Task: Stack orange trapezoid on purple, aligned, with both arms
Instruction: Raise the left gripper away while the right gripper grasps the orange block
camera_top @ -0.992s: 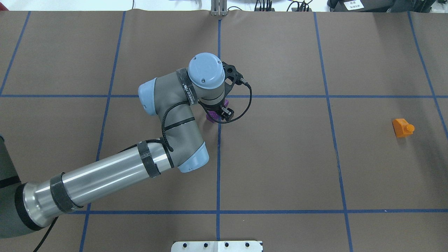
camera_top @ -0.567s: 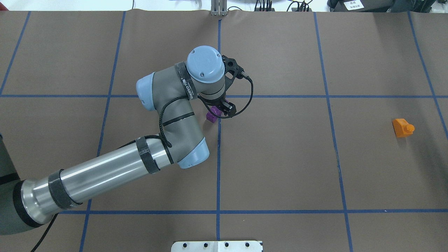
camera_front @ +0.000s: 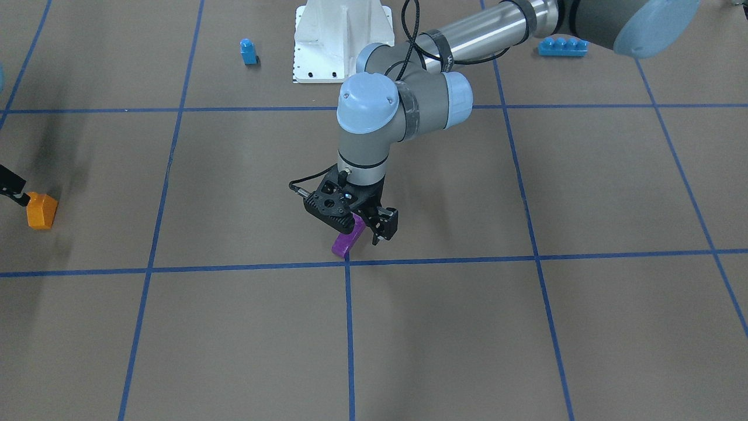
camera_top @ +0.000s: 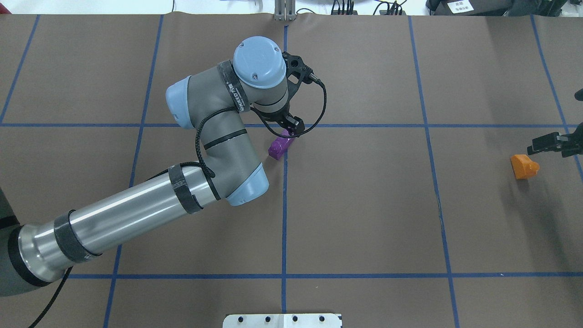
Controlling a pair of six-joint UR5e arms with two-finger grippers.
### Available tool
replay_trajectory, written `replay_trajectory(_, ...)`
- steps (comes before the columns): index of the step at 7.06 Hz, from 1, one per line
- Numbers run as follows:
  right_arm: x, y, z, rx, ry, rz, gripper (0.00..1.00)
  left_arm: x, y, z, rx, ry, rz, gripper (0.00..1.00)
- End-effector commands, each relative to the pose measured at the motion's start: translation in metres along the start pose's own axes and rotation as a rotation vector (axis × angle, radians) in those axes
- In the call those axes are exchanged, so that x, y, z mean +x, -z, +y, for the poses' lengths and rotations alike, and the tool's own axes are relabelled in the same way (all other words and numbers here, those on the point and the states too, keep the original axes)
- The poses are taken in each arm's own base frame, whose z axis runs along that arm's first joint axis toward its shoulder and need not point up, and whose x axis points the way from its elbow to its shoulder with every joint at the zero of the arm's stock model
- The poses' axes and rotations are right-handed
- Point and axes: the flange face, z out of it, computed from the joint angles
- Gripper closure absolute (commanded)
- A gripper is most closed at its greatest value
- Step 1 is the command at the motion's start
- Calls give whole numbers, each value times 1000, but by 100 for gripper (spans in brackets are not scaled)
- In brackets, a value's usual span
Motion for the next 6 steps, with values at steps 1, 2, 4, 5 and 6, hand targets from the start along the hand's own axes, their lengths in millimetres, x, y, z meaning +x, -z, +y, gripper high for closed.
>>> replay_trajectory(1, -13, -26, 11, -49, 14, 9, 0, -1, 6, -1, 10, -1, 3, 0)
replay_trajectory(2, -15, -35, 15, -67, 22, 13, 0, -2, 6, -1, 9, 1, 1, 0)
replay_trajectory(4, -13, -39, 16, -78, 19, 17, 4, -3, 5, 0, 9, 1, 1, 0)
replay_trajectory(5, -10, -41, 17, -82, 16, 21, 26, -3, 5, 0, 9, 1, 1, 0)
replay_trajectory(6, -3, -46, 18, -90, 17, 32, 40, -3, 5, 0, 9, 1, 1, 0)
